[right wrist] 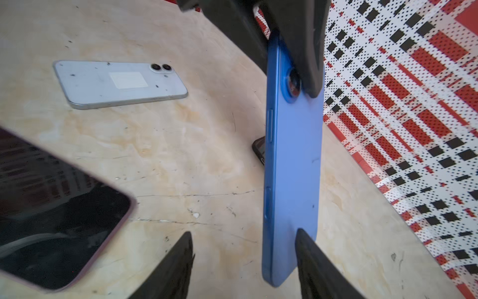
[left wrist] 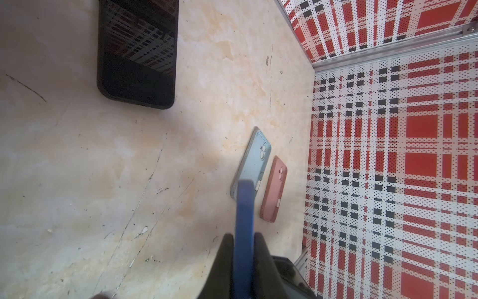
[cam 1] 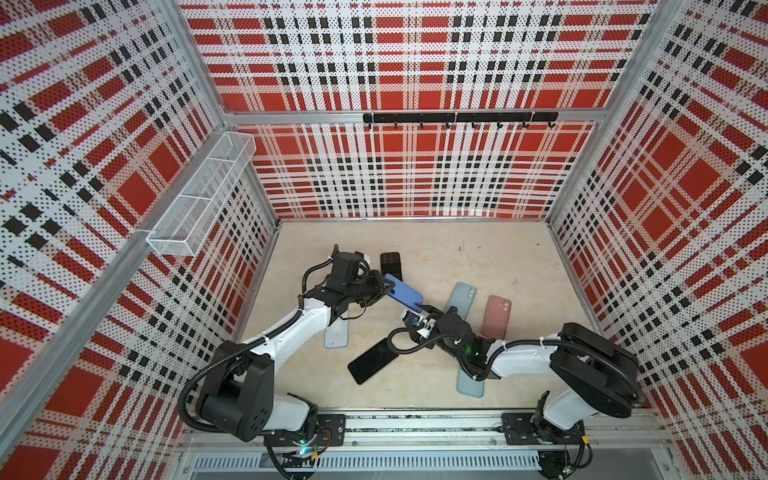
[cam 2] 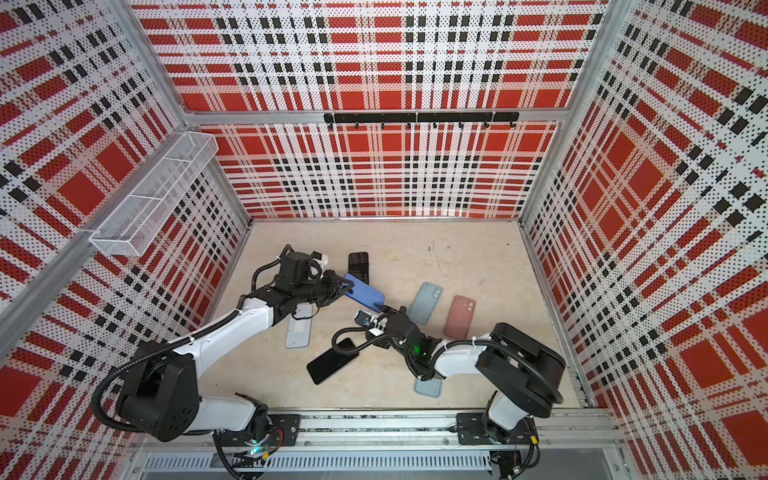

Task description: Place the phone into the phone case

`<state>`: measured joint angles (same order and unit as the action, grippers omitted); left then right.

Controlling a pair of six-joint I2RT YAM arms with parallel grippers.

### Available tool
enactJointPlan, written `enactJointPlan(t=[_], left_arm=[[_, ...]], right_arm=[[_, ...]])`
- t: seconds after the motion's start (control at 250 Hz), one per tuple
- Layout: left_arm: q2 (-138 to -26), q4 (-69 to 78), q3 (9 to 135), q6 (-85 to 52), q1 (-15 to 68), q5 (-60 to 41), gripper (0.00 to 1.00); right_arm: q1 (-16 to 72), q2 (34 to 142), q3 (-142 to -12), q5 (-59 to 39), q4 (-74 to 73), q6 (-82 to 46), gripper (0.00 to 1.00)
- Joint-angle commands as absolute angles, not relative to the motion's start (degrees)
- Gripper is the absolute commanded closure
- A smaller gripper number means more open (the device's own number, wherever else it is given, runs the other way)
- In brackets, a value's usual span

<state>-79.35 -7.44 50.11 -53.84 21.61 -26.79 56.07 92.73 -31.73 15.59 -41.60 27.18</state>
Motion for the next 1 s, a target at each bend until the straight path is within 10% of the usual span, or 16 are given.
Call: enactJointPlan(t=[0.0,0.268,0.78,0.996], left_arm=[[-76.3,-7.6,52.7,-55.1,21.0,-28.3,0.93],[-75.3,-9.9,52.9,-54.7,21.2,-27.2,0.93],[-77.1,-14.7,56.3,-57.6,22.1,-27.9,0.87],[-76.3,-16.9,57.8,-56.9,22.7,-26.7,0.76]], right_arm=[[56.5,95.6,-33.6,23.4,-52.8,30.5,0.35],[56.7,101.0,-37.2,28.3,-54.6,33.5,0.45],[62.7,114.2,-39.8,41.1,-78.6,54.2,1.0],[64.3,117.0,-41.8,42.7,-80.5,59.3,1.0]])
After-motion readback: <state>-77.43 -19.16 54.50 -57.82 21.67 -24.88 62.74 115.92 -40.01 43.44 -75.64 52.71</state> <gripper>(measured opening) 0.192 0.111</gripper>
